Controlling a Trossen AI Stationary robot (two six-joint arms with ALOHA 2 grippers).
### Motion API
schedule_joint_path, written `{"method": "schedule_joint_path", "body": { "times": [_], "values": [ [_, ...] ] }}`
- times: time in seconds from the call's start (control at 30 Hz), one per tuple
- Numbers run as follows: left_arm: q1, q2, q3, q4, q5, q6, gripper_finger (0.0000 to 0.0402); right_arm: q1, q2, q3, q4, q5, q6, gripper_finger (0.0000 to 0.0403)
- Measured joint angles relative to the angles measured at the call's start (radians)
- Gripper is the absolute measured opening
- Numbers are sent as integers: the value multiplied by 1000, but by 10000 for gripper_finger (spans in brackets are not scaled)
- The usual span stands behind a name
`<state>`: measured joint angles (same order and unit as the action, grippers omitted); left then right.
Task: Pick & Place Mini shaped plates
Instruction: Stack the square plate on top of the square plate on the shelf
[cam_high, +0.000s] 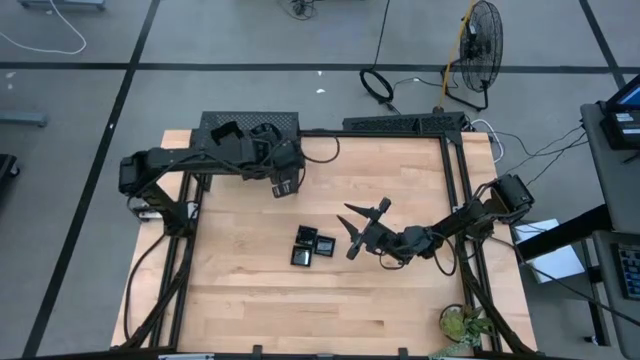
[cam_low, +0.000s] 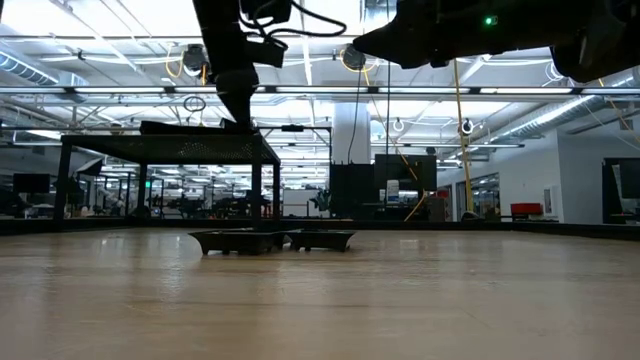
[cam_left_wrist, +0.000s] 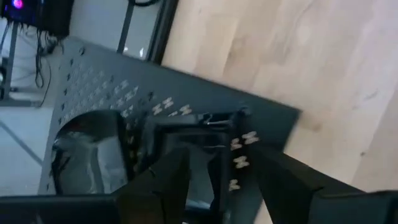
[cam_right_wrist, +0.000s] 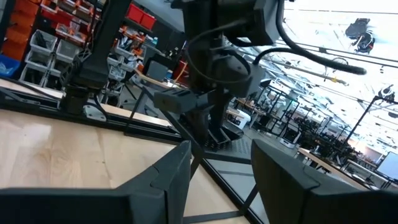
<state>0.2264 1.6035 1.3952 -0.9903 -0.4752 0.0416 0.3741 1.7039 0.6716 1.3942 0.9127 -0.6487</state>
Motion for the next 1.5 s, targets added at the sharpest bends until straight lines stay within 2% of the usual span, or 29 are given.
{"method": "schedule_joint_path", "body": {
  "times": [0.17, 0.33, 0.73, 1.03, 1.13, 1.27, 1.5],
  "values": [
    [35, 0, 0, -34, 6, -24, 164, 0, 0, 0, 0, 0, 0, 155],
    [50, -1, 1, -95, 57, -51, 138, 1, 0, 0, 0, 0, 0, 155],
    [49, -2, 1, -107, 63, -47, 12, 1, 0, 0, 0, 1, 1, 155],
    [12, -25, 12, -105, 4, -44, 14, 1, 0, 0, 0, 0, 0, 155],
    [-6, -35, 49, -108, -4, -50, 6, 1, 0, 0, 0, 0, 1, 155],
    [-35, -47, 92, -134, -31, -57, 20, 1, 0, 0, 0, 0, 0, 155],
    [-52, -47, 138, -400, -76, -137, 6, 1, 0, 0, 0, 0, -2, 155]
  ]
}}
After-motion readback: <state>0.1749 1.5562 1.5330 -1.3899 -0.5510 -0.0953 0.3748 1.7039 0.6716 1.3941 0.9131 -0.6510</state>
